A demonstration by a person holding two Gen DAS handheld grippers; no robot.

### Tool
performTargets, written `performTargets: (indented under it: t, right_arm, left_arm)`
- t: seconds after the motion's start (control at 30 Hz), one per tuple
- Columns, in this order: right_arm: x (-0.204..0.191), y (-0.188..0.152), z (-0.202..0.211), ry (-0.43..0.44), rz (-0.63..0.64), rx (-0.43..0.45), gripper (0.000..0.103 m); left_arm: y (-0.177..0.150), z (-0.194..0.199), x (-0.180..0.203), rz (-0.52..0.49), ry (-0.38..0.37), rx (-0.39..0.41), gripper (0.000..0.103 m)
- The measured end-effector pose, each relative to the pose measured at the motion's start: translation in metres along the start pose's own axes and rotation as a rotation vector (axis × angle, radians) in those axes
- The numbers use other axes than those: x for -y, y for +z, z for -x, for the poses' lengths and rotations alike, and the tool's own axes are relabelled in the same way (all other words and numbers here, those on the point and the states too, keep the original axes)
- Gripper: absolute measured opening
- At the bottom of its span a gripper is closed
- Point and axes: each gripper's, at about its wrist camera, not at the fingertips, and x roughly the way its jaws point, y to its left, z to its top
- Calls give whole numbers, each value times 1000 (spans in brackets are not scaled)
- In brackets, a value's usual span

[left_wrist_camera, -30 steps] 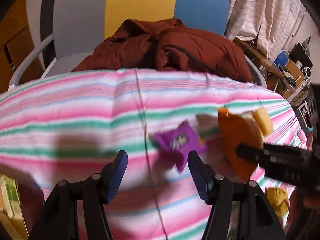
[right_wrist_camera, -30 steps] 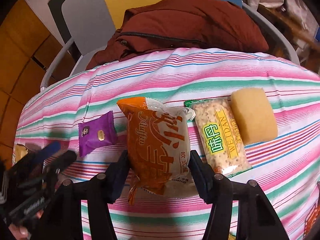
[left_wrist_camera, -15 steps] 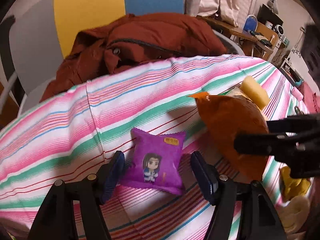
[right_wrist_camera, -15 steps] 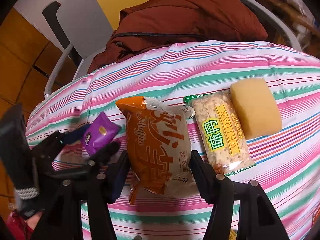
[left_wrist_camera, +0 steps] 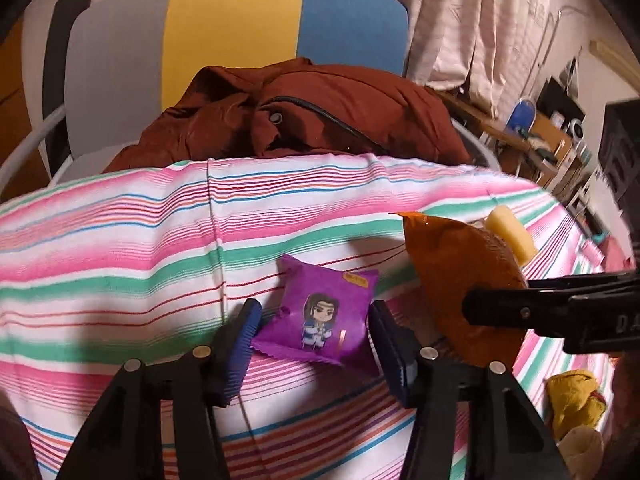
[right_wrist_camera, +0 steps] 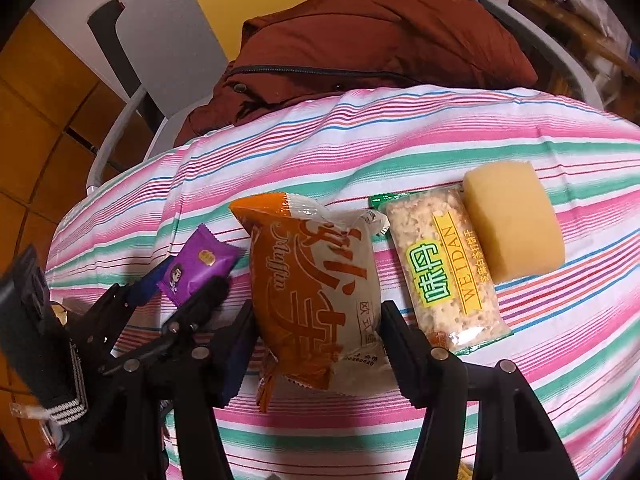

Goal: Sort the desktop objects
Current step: 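Carry the orange packet and purple packet into the gold tray and open both tools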

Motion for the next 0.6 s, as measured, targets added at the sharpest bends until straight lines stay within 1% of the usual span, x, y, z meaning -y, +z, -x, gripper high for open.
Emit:
performTargets:
  t: [0.07, 0.2, 0.33, 0.4, 0.6]
  right_arm:
    - [0, 0, 0, 5, 5, 2, 59]
    - [-1, 0, 2, 13, 8, 4, 59]
    - [-3, -1, 3, 24, 10, 7, 58]
    - [-6, -2, 5, 40, 14, 10, 58]
    - [-19, -8, 9, 79, 42, 11, 58]
  left_arm:
    - [-3, 3, -2, 2, -5, 6, 54]
    - [-15, 12, 6, -43, 37, 15, 53]
    - [-31, 25, 7, -60, 50, 31, 53]
    - [-41, 33, 4, -48, 74, 38, 53]
    - [-66, 62, -16, 34, 64, 75, 52]
